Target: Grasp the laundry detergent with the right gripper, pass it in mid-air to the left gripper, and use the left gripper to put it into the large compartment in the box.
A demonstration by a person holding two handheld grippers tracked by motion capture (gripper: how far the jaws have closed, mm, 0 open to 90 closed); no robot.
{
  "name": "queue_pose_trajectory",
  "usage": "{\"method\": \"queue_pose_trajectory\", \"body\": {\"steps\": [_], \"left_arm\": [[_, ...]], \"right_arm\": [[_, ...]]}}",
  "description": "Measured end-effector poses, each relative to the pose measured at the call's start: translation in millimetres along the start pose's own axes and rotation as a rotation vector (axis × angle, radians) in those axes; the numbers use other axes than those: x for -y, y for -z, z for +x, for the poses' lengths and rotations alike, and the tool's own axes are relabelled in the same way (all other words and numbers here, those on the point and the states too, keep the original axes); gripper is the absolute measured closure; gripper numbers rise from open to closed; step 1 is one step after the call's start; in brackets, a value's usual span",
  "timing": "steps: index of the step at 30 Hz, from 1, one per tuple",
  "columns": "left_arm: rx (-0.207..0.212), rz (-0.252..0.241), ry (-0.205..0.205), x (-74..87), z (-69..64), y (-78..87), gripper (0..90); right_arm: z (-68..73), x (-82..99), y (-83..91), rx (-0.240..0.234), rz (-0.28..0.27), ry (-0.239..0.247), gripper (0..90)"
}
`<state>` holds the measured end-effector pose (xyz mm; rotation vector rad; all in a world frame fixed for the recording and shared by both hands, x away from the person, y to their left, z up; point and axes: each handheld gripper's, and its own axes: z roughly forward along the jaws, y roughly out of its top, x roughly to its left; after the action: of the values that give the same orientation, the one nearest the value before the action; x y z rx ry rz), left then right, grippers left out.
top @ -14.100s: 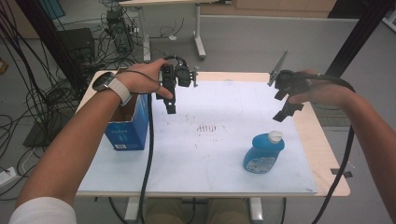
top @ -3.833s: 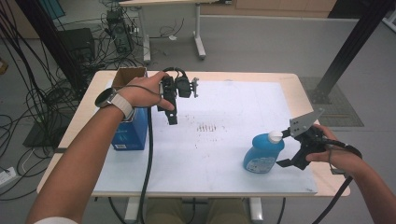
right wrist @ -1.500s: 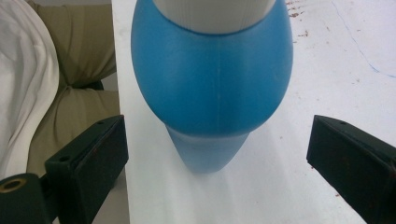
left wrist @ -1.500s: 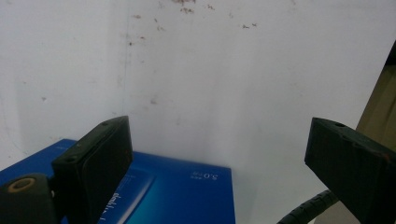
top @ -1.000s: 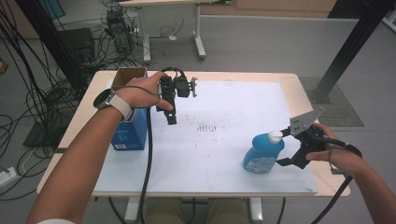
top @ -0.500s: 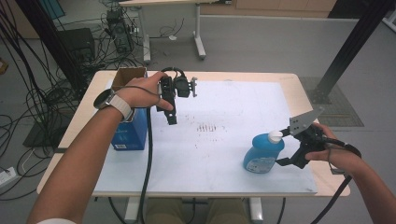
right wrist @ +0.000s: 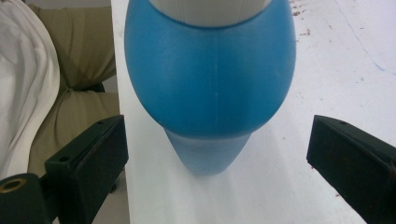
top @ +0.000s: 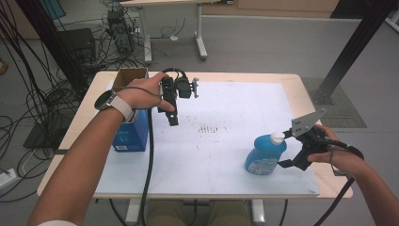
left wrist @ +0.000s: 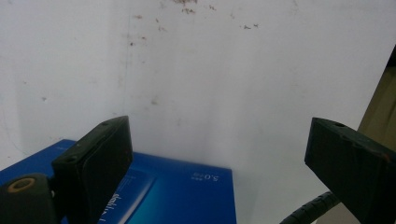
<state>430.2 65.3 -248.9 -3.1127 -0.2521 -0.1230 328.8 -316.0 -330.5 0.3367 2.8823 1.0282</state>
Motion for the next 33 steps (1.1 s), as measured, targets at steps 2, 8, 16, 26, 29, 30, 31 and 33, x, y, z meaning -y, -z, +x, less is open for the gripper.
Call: {"method": "queue_pose_trajectory", "body": {"steps": [2,8,16,26,29,30,31,33], "left_arm": [[-0.001,-0.001,-0.001,0.1,0.0,0.1,8.1],[0.001,-0.003,0.003,0.8,-0.2,0.0,8.1],[0.001,-0.004,0.002,1.2,-0.3,-0.8,8.1],[0.001,-0.007,0.001,0.6,-0.6,-2.3,8.1],[0.002,-0.004,0.002,0.6,-0.6,-2.9,8.2],[0.003,-0.005,0.003,0.8,-0.4,-3.1,8.2],[0.002,-0.005,0.003,0.9,-0.4,-3.2,8.1],[0.005,-0.005,0.004,0.9,-0.3,-3.3,8.2]], "right_arm": [[-0.1,-0.1,0.0,0.0,-0.002,0.001,5.3],[0.6,0.3,-2.2,-0.001,-0.01,0.002,5.3],[1.1,2.1,-4.9,0.002,-0.029,0.002,5.1],[1.3,5.7,-11.7,-0.004,-0.05,0.0,5.7],[1.1,7.9,-13.5,-0.005,-0.059,-0.006,5.8],[0.8,8.6,-14.2,-0.005,-0.063,-0.007,5.9],[0.6,9.3,-15.0,-0.006,-0.066,-0.01,5.9],[0.5,10.0,-16.2,-0.007,-0.071,-0.012,5.9]]}}
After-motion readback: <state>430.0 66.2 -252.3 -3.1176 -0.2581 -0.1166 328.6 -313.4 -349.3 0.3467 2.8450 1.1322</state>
